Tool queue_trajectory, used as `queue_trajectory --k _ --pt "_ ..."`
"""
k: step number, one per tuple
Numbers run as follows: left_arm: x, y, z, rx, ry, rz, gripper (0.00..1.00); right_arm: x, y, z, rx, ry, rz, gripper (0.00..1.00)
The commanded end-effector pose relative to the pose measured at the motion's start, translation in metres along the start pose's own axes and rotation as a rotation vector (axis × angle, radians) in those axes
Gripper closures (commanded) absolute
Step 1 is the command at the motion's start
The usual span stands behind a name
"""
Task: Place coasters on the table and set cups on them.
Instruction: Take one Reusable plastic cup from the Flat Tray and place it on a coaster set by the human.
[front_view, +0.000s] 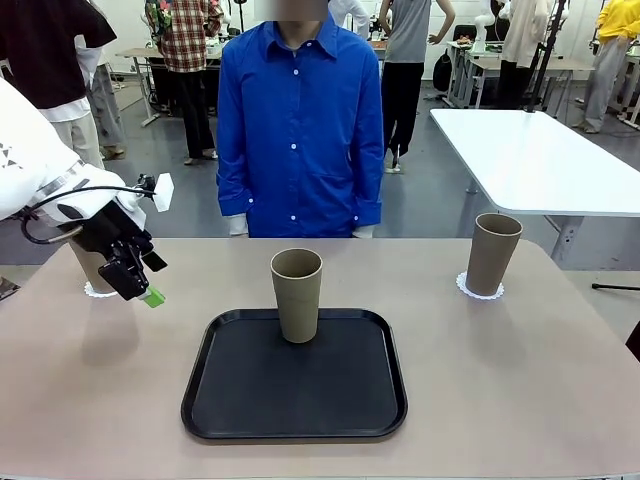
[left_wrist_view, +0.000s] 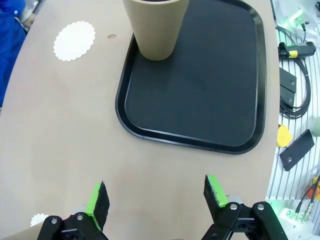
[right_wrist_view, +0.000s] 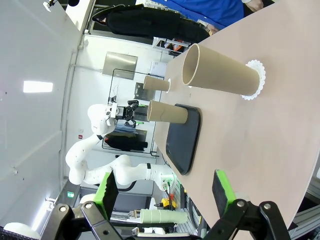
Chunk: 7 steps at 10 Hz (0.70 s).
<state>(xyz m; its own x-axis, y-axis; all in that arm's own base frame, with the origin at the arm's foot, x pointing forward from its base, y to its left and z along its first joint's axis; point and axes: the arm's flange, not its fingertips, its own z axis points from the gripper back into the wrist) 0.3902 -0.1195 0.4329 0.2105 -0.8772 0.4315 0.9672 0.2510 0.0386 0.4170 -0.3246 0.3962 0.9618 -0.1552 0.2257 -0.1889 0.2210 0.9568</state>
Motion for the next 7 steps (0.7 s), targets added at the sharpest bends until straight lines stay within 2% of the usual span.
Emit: queue_trajectory --k 1,3,5,7 --pt "0.003 -0.002 0.003 0.013 -0.004 0.008 0.0 -0.002 0.0 -0.001 -0.003 -0.003 -0.003 0.0" --pt "0.001 0.0 0.002 0.003 -0.005 -0.002 0.0 -0.002 0.0 -0.001 -0.003 -0.003 -0.003 0.0" --pt "0.006 0.031 -0.035 -0.107 -0.165 -0.099 0.0 -0.002 0.0 -0.001 -0.003 -0.003 -0.003 0.0" --pt "0.009 0.041 -0.071 -0.231 -0.3 -0.224 0.0 -0.002 0.0 -0.001 -0.003 -0.003 -0.003 0.0"
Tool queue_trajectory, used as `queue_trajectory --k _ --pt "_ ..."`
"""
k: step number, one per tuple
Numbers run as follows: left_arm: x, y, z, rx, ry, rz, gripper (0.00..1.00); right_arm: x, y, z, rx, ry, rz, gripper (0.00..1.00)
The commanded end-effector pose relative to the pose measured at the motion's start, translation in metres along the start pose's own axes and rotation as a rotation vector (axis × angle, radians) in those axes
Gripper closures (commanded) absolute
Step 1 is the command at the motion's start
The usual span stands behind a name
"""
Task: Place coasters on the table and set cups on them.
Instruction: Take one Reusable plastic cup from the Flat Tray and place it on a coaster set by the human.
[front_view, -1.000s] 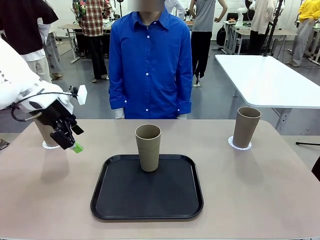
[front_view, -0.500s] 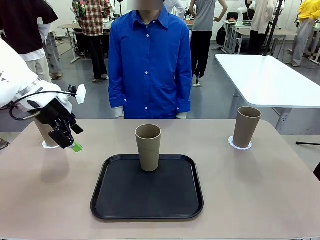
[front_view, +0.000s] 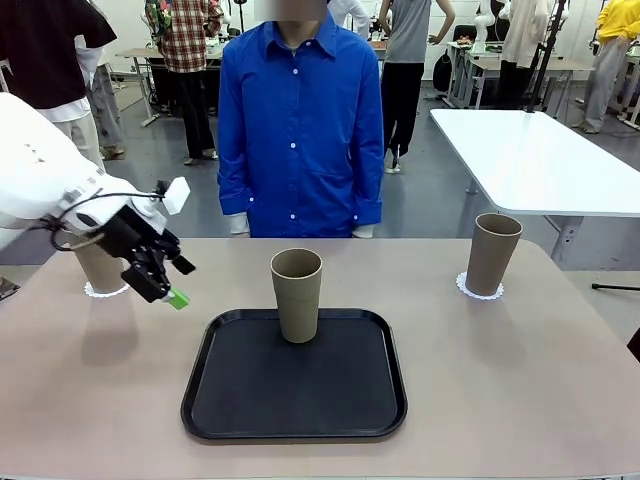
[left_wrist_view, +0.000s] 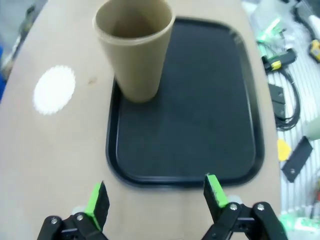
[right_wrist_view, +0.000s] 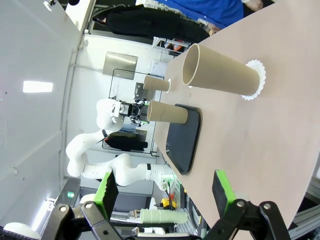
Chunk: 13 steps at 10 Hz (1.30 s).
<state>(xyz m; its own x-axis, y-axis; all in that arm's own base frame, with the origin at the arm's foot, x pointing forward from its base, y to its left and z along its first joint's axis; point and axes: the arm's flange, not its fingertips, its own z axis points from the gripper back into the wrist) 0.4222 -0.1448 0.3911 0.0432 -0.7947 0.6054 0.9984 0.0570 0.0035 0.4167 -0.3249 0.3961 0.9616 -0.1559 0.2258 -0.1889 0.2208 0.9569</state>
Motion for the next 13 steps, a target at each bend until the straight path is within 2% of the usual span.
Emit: queue_trajectory --k 1,3,4,5,7,10,11,12,13 --pt "-0.012 0.019 -0.024 -0.154 -0.232 -0.143 0.0 -0.001 0.0 -0.002 -0.003 -0.002 -0.003 0.0" --pt "-0.033 0.028 -0.036 -0.129 -0.487 -0.09 0.0 -0.001 0.0 -0.002 -0.003 -0.002 -0.003 0.0" --pt "-0.047 0.024 -0.04 -0.073 -0.575 -0.066 0.0 -0.001 0.0 -0.002 -0.003 -0.002 -0.003 0.0" --pt "-0.057 0.021 -0.043 -0.041 -0.615 -0.047 0.0 -0.001 0.0 -0.002 -0.003 -0.002 -0.003 0.0" --pt "-0.071 0.009 -0.06 0.022 -0.626 -0.042 0.0 -0.001 0.0 -0.002 -0.003 -0.002 -0.003 0.0" --pt "-0.073 -0.006 -0.071 0.05 -0.623 -0.095 0.0 -0.001 0.0 -0.002 -0.003 -0.002 -0.003 0.0" --pt "-0.07 -0.009 -0.073 0.065 -0.58 -0.111 0.0 -0.001 0.0 -0.002 -0.003 -0.002 -0.003 0.0" --pt "-0.074 0.001 -0.068 -0.005 -0.609 -0.044 0.0 -0.001 0.0 -0.002 -0.003 -0.002 -0.003 0.0" --pt "-0.074 0.001 -0.068 -0.005 -0.609 -0.044 0.0 -0.001 0.0 -0.002 -0.003 -0.002 -0.003 0.0"
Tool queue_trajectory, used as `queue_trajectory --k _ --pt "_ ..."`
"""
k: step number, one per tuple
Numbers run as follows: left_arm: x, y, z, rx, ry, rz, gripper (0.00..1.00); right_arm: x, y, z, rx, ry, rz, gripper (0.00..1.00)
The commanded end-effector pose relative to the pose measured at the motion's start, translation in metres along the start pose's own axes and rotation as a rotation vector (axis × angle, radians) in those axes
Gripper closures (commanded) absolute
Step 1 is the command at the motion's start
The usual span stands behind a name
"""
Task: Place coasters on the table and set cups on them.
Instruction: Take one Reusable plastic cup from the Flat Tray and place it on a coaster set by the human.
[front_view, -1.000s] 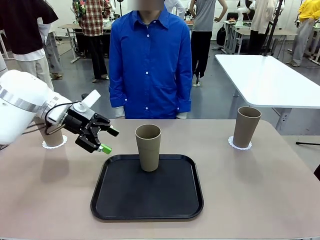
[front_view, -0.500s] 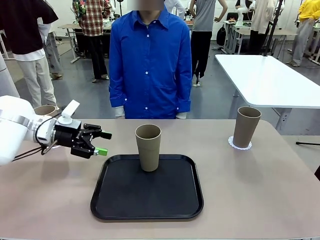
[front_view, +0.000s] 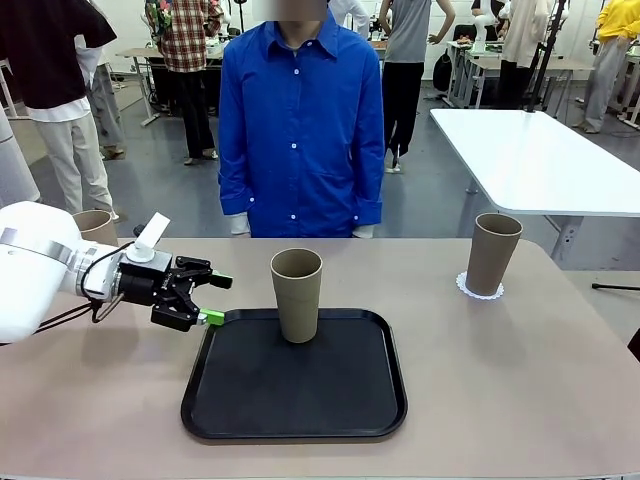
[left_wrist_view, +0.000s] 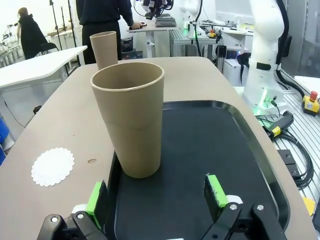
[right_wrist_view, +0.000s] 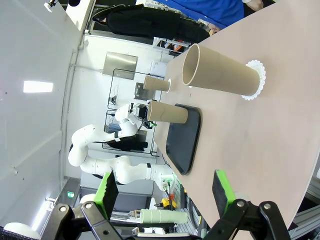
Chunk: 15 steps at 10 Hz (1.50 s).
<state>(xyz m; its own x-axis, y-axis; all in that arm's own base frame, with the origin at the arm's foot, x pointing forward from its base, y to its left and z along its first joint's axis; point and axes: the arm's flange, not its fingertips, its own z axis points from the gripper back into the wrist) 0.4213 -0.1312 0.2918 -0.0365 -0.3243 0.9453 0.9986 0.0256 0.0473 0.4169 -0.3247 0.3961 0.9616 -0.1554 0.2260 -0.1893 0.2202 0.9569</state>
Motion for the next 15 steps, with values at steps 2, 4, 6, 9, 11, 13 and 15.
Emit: queue_trajectory --k 2,4,6,9,11,13,15 --pt "-0.001 0.001 0.004 -0.001 -0.017 0.011 0.0 -0.001 0.0 -0.001 -0.004 -0.003 -0.003 0.0" --pt "-0.009 0.008 -0.006 0.005 -0.081 0.051 0.0 -0.001 0.0 -0.001 -0.004 -0.003 -0.003 0.0" --pt "-0.02 0.012 -0.026 -0.008 -0.132 0.076 0.0 -0.001 0.0 -0.001 -0.004 -0.003 -0.003 0.0" --pt "-0.042 0.029 -0.051 -0.019 -0.164 0.134 0.0 -0.001 0.0 -0.001 -0.004 -0.003 -0.003 0.0" --pt "-0.047 0.034 -0.074 -0.056 -0.191 0.138 0.0 -0.001 0.0 -0.001 -0.004 -0.003 -0.003 0.0" --pt "-0.044 0.037 -0.09 -0.103 -0.224 0.139 0.0 -0.001 0.0 -0.001 -0.004 -0.003 -0.003 0.0" --pt "-0.042 0.041 -0.104 -0.127 -0.242 0.13 0.0 -0.001 0.0 -0.001 -0.004 -0.003 -0.003 0.0"
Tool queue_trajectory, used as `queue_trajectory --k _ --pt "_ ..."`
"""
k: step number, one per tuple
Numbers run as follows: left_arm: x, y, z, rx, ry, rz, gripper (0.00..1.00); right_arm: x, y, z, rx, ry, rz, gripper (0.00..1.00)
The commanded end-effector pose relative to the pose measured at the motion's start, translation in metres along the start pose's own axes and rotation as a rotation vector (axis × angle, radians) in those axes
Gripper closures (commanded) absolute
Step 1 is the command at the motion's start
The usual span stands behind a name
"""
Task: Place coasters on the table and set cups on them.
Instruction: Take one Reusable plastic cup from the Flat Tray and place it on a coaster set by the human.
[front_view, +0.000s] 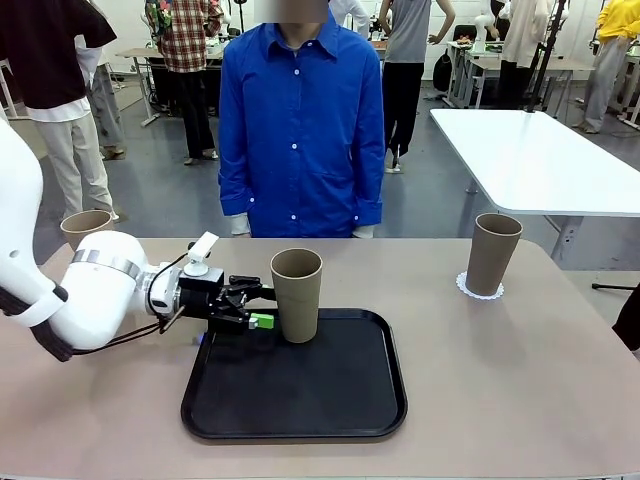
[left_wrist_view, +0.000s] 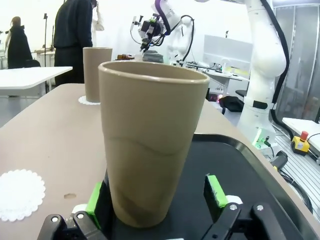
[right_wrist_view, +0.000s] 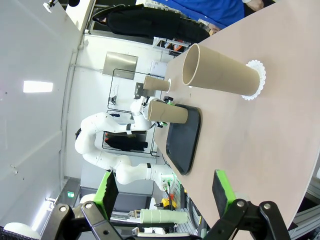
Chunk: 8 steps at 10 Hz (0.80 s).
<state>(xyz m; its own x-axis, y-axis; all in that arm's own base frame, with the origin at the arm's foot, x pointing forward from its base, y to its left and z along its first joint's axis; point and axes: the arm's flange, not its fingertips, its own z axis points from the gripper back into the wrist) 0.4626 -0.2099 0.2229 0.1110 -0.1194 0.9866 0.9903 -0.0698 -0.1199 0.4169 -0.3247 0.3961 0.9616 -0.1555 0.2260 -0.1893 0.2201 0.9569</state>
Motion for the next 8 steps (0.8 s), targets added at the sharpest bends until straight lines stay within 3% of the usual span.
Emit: queue_trajectory --k 1,8 --pt "-0.001 0.007 -0.008 -0.014 -0.035 -0.017 0.0 -0.001 0.0 -0.001 -0.004 -0.003 -0.003 0.0" --pt "-0.016 0.015 -0.036 -0.062 -0.033 -0.013 0.0 -0.001 0.0 -0.001 -0.004 -0.003 -0.003 0.0"
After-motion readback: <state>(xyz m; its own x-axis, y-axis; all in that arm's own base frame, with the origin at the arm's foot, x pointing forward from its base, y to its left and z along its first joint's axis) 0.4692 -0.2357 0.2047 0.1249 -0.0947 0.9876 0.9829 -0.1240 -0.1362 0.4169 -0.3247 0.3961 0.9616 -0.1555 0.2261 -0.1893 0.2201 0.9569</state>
